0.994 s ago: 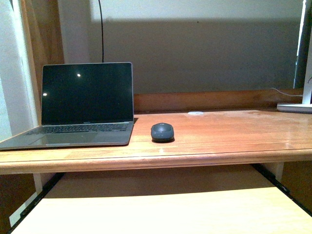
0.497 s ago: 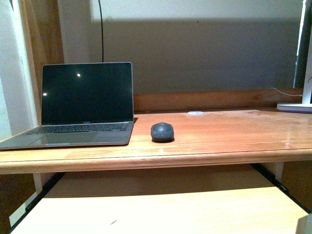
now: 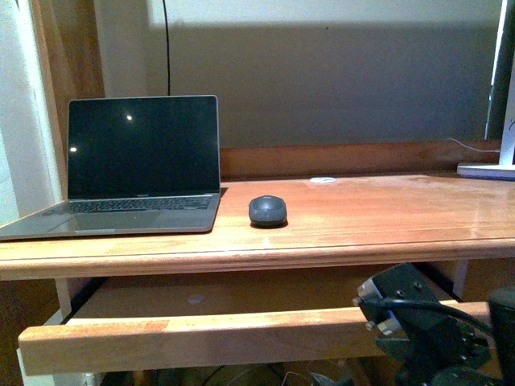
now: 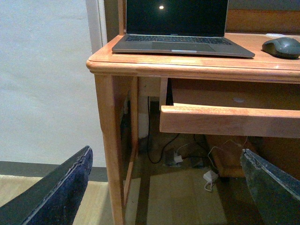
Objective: Place mouse
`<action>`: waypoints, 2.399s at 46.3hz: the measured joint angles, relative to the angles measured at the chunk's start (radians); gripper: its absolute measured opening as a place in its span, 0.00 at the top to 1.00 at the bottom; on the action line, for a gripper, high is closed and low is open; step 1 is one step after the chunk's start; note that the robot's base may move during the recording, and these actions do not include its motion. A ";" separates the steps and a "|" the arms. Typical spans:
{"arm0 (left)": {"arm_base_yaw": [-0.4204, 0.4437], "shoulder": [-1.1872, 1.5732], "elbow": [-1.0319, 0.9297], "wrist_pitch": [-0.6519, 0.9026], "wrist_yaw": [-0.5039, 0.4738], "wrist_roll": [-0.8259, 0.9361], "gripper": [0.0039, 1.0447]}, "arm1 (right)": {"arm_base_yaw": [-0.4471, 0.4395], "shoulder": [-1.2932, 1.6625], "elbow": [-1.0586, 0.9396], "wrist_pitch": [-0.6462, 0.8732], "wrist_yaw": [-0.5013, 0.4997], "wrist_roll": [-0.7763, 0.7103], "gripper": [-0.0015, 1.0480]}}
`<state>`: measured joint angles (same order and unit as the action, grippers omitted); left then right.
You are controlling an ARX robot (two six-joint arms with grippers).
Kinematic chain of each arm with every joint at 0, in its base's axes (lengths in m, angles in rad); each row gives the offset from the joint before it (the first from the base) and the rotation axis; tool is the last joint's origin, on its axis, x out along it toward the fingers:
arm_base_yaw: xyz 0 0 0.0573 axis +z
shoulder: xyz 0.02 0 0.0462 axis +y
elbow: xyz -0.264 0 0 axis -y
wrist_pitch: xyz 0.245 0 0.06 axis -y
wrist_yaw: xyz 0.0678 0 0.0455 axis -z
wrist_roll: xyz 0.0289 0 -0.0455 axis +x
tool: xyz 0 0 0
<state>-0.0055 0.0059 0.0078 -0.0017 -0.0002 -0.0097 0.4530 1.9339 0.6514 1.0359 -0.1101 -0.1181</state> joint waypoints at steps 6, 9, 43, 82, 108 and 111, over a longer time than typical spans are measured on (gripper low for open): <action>0.000 0.000 0.000 0.000 0.000 0.000 0.07 | 0.028 0.063 0.106 -0.038 0.095 0.037 0.07; 0.000 0.000 0.000 0.000 0.000 0.000 0.07 | 0.037 0.090 0.158 -0.058 0.135 0.054 0.07; 0.000 0.000 0.000 0.000 0.000 0.000 0.07 | 0.016 0.035 0.181 -0.095 0.254 0.219 0.07; 0.000 0.000 0.000 0.000 0.000 0.000 0.07 | -0.325 -1.339 -0.630 -0.651 -0.047 0.470 0.07; 0.003 -0.002 0.000 0.000 0.000 0.002 0.07 | -0.449 -1.942 -0.645 -1.044 0.107 0.141 0.68; 0.003 -0.002 0.000 0.000 0.000 0.002 0.07 | -0.451 -1.942 -0.645 -1.043 0.110 0.135 0.80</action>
<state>-0.0029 0.0036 0.0078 -0.0013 -0.0002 -0.0082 0.0025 -0.0082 0.0063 -0.0074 0.0002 0.0170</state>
